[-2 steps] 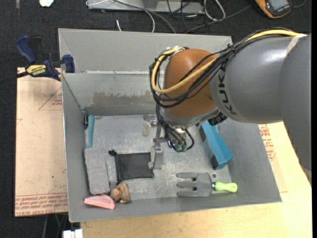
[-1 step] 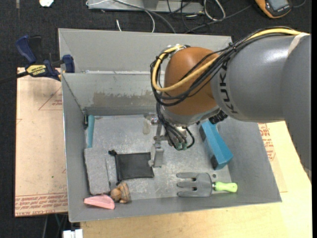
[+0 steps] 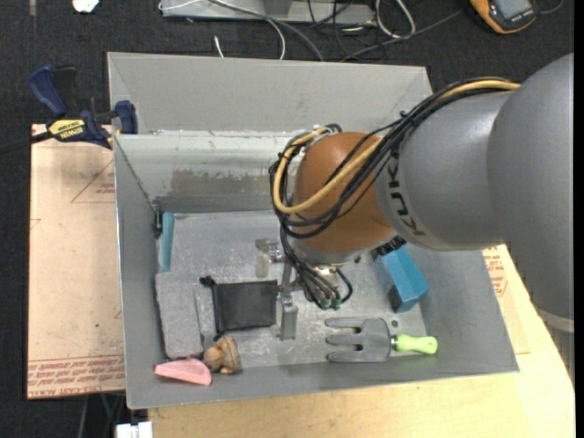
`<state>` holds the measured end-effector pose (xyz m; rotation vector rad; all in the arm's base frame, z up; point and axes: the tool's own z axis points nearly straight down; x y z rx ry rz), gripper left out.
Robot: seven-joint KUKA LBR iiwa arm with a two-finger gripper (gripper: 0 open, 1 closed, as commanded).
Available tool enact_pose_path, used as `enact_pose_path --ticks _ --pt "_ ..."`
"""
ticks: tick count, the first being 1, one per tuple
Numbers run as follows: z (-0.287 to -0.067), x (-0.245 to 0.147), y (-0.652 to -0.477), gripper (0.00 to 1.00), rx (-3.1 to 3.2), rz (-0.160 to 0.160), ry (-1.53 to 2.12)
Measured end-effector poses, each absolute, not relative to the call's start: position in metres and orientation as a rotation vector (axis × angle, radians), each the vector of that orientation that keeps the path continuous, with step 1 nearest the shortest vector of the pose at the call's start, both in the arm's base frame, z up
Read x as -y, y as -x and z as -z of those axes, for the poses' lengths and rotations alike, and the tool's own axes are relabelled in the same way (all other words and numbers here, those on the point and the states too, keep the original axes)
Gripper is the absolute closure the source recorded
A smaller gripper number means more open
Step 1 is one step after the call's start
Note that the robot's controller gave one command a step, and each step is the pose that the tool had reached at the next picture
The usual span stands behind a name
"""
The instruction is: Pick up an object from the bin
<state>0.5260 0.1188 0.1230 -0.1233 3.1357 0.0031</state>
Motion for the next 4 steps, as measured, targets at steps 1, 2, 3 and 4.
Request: enact_pose_path --ticks 1,2,3,4 --pt "-0.084 -0.116 -0.526 0.00 -3.135 -0.006 -0.046" --pt "-0.075 -0.108 -0.537 0.00 -3.138 -0.005 0.120" --pt "-0.073 -0.105 -0.537 0.00 -3.125 -0.005 0.288" --pt "-0.072 -0.100 -0.542 0.00 -3.139 -0.008 0.051"
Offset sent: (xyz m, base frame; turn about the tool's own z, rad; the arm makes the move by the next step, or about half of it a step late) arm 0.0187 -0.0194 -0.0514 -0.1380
